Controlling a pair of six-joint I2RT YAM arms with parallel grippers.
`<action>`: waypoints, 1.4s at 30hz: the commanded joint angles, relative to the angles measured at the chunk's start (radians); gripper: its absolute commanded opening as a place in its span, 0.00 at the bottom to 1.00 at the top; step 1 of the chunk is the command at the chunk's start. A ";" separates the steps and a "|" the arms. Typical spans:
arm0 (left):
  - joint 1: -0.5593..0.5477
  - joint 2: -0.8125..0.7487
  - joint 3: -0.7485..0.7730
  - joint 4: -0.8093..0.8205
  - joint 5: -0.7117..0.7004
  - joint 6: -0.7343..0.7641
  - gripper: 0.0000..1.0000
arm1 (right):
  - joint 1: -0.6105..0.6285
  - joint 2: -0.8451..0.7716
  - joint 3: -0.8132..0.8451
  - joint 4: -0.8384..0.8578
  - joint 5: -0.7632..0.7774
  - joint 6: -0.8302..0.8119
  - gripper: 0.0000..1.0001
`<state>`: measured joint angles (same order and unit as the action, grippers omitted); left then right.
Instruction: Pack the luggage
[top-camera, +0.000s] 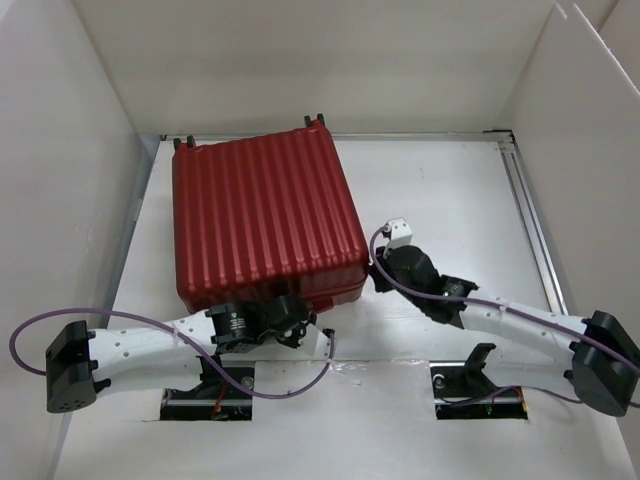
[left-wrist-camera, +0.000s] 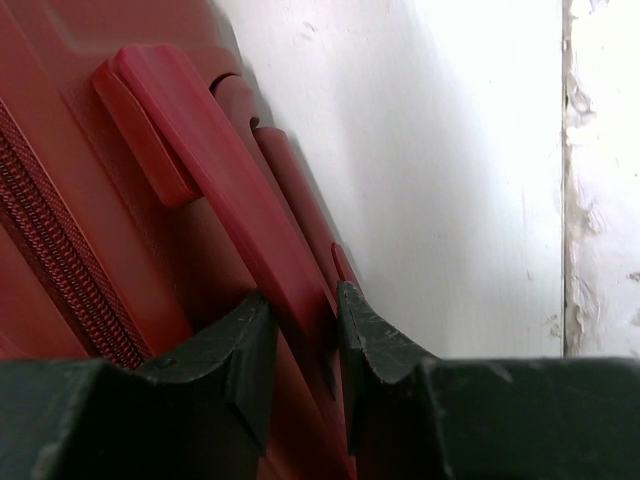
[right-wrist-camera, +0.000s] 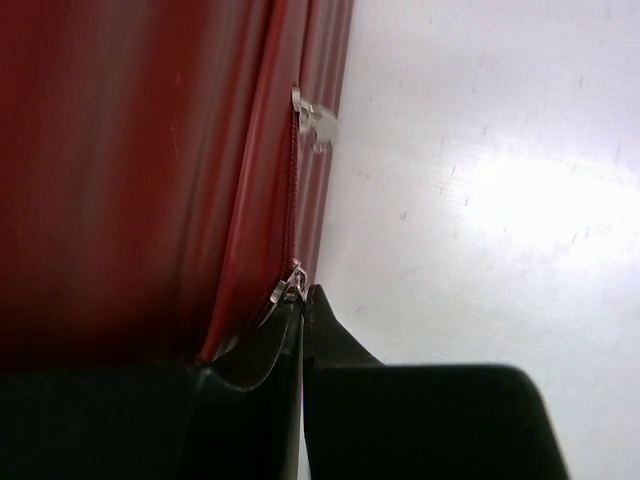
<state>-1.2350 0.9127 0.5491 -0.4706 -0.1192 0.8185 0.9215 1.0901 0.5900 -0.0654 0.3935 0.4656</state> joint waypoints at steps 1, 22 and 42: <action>-0.004 0.006 -0.035 -0.154 0.024 0.074 0.00 | -0.174 0.031 0.027 0.169 0.105 -0.302 0.00; -0.004 -0.012 -0.044 -0.165 0.043 0.074 0.00 | -0.392 0.490 0.292 0.557 -0.496 -0.618 0.00; 0.311 0.232 1.026 -0.197 -0.370 -0.393 0.60 | -0.383 0.580 0.246 0.714 -0.575 -0.498 0.00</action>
<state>-1.0599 1.0828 1.5833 -0.5449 -0.3332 0.5404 0.5552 1.6451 0.8017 0.5335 -0.2543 -0.0364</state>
